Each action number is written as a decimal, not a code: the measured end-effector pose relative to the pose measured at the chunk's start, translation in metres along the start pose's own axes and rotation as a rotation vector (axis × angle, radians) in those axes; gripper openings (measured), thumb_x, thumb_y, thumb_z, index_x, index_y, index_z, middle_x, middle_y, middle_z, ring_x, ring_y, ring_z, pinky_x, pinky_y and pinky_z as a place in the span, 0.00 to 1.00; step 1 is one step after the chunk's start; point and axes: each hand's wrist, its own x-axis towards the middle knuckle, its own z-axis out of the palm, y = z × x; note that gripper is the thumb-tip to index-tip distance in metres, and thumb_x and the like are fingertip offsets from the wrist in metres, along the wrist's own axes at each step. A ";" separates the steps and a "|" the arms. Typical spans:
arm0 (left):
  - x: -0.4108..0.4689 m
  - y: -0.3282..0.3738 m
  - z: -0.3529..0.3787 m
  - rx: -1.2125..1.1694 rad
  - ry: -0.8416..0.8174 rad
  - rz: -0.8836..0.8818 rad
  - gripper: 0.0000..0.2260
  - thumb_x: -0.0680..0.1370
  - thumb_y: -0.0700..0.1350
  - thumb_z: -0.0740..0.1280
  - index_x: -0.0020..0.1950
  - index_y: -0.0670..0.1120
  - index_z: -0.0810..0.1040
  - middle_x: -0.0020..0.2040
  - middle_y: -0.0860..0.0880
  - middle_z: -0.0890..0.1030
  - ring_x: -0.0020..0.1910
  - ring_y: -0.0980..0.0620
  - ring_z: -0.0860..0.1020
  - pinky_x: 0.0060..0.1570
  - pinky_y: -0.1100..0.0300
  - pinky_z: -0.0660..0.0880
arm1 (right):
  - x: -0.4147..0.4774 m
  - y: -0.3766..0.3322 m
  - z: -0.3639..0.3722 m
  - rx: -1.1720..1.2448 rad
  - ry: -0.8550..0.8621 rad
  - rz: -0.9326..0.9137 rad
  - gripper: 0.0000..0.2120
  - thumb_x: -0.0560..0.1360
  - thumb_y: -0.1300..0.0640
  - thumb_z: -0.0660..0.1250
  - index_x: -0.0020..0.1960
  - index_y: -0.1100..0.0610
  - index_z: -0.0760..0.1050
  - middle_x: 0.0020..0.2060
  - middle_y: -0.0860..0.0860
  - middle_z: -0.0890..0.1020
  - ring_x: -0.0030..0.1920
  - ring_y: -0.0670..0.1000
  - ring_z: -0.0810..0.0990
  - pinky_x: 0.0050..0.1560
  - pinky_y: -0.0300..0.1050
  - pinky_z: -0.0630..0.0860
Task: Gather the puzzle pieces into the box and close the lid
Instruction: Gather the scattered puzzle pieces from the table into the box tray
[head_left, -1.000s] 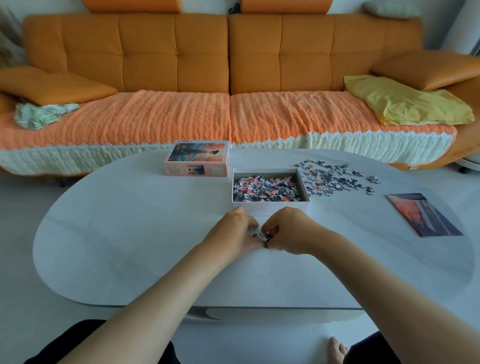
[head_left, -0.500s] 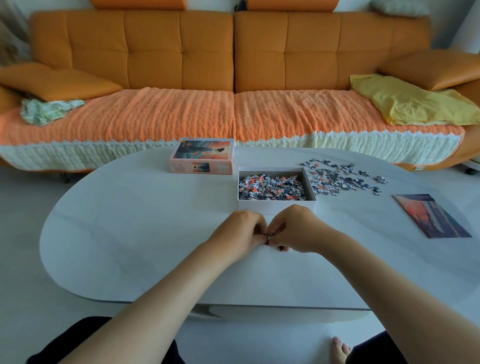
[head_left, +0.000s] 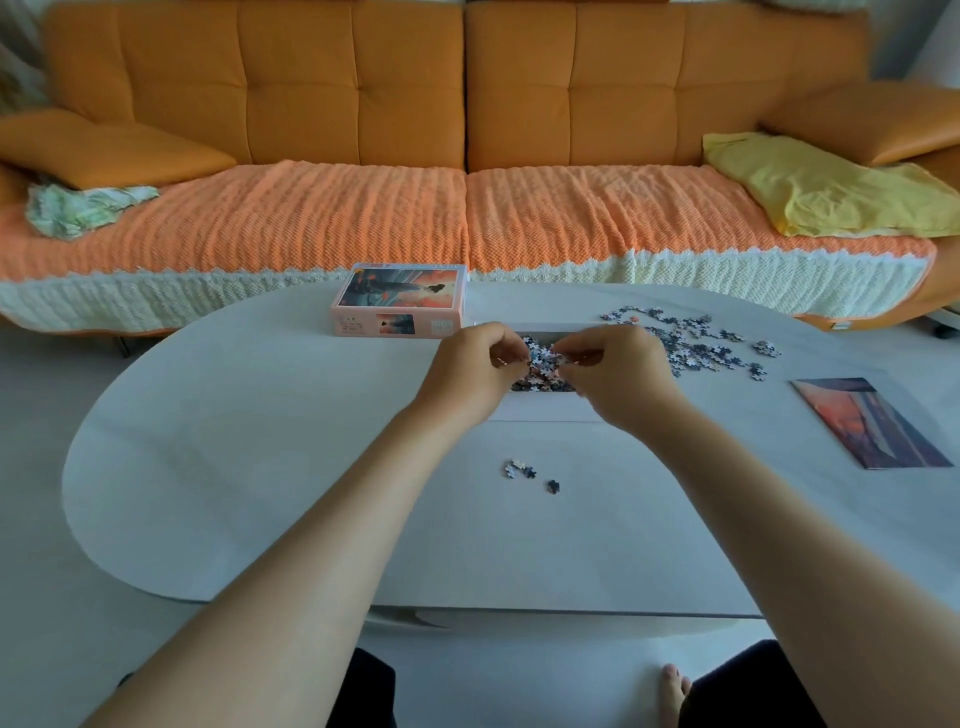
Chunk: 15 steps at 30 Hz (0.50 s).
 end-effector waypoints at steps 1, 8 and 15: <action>0.002 -0.002 0.001 0.044 -0.013 0.007 0.05 0.74 0.41 0.73 0.48 0.50 0.82 0.43 0.55 0.82 0.40 0.58 0.78 0.43 0.65 0.74 | 0.002 0.003 0.001 -0.079 -0.001 -0.026 0.11 0.74 0.61 0.70 0.54 0.53 0.83 0.45 0.47 0.85 0.40 0.44 0.81 0.41 0.31 0.75; 0.001 -0.008 0.004 0.252 -0.060 0.134 0.13 0.76 0.44 0.71 0.60 0.47 0.82 0.56 0.50 0.82 0.54 0.53 0.78 0.52 0.65 0.69 | 0.009 0.013 -0.001 -0.161 -0.039 -0.081 0.13 0.75 0.64 0.66 0.54 0.52 0.83 0.52 0.46 0.84 0.48 0.45 0.80 0.51 0.34 0.73; -0.016 -0.013 -0.009 0.284 -0.171 0.327 0.06 0.73 0.42 0.74 0.48 0.51 0.83 0.43 0.57 0.77 0.35 0.59 0.74 0.40 0.60 0.73 | -0.017 0.009 -0.012 -0.232 -0.426 -0.286 0.08 0.71 0.57 0.74 0.48 0.46 0.84 0.36 0.37 0.82 0.37 0.35 0.78 0.38 0.25 0.69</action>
